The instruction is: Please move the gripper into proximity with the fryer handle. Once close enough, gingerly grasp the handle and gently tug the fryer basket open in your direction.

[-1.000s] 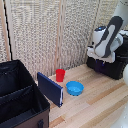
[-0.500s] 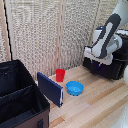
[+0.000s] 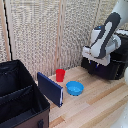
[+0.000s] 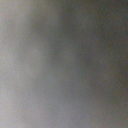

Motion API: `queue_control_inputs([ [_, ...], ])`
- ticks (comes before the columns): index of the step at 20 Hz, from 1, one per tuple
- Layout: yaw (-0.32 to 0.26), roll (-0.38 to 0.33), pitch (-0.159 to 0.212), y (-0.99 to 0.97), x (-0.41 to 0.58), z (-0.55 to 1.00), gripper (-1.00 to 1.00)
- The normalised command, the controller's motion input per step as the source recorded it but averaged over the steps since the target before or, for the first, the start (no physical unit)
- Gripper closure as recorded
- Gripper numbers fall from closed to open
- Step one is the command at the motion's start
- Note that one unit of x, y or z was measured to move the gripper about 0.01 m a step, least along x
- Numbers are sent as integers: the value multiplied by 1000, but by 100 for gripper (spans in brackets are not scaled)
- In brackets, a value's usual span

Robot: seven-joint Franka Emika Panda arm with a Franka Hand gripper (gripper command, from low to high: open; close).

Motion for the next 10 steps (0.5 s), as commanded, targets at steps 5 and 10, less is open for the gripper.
queue_control_inputs([
  [5, -149, 13, 22, 764, 174, -320, 100],
  [10, -6, 46, 65, 981, 69, -270, 100],
])
